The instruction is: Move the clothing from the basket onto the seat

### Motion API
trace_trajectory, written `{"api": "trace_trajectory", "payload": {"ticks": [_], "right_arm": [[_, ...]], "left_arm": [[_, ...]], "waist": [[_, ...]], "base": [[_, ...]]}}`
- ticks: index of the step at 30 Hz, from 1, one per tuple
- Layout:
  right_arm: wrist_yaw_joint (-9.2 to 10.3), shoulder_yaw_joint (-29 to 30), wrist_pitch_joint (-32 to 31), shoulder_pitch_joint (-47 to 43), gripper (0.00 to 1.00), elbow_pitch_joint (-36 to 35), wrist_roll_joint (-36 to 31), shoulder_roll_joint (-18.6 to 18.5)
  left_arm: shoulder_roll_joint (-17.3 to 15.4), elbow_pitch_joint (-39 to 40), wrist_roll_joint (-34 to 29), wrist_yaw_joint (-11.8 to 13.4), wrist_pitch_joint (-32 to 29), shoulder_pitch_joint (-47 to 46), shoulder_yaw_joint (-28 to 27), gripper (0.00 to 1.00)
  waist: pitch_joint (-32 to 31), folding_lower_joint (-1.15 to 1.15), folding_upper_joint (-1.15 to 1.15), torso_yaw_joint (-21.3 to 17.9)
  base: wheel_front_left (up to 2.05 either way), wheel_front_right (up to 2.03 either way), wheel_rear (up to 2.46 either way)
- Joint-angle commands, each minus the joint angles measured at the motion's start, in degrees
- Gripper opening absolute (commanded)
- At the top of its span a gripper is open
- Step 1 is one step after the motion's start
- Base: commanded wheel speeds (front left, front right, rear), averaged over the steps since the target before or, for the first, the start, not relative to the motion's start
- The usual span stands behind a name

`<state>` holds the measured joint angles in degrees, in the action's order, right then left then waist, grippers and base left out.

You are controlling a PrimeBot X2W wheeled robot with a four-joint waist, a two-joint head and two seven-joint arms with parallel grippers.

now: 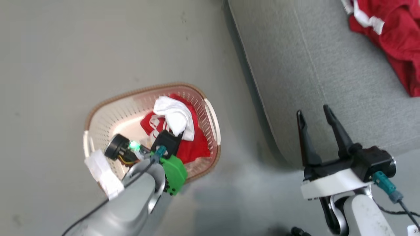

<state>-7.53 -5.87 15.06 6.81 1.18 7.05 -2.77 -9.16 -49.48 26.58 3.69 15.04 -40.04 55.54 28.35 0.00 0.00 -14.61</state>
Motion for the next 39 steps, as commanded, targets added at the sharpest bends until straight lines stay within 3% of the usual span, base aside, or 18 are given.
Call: {"api": "trace_trajectory", "payload": {"ticks": [1,5,15,29,39], "right_arm": [[0.08,-0.28,0.17,-1.91,1.00,0.49,-0.29,-0.22],[0.08,-1.47,0.17,-4.34,1.00,1.82,0.02,-0.22],[0.08,-3.83,0.17,-8.78,1.00,3.45,0.44,-0.21],[0.08,-7.19,0.17,-10.28,1.00,4.14,0.91,-0.80],[0.08,-18.59,0.17,-6.48,1.00,6.25,2.06,-1.57]], "left_arm": [[-0.69,2.25,-0.81,1.52,0.16,3.21,-1.09,0.00],[-2.00,10.10,-2.04,4.89,0.19,10.38,-4.72,0.00],[-4.16,27.17,-7.32,8.63,0.19,21.73,-11.49,0.00],[-4.08,40.99,-10.07,7.38,0.19,25.35,-16.62,0.00],[-1.39,43.34,-10.41,6.05,-1.64,22.05,-13.88,0.00]], "waist": [[-14.96,0.00,0.00,4.33],[-20.58,0.00,0.00,4.70],[-28.04,0.00,0.00,6.24],[-30.78,0.00,0.00,6.68],[-30.25,0.00,0.00,7.97]], "base": [[0.00,0.00,0.00],[0.00,0.00,0.00],[0.00,0.00,0.00],[0.00,0.00,0.00],[0.00,0.00,0.00]]}}
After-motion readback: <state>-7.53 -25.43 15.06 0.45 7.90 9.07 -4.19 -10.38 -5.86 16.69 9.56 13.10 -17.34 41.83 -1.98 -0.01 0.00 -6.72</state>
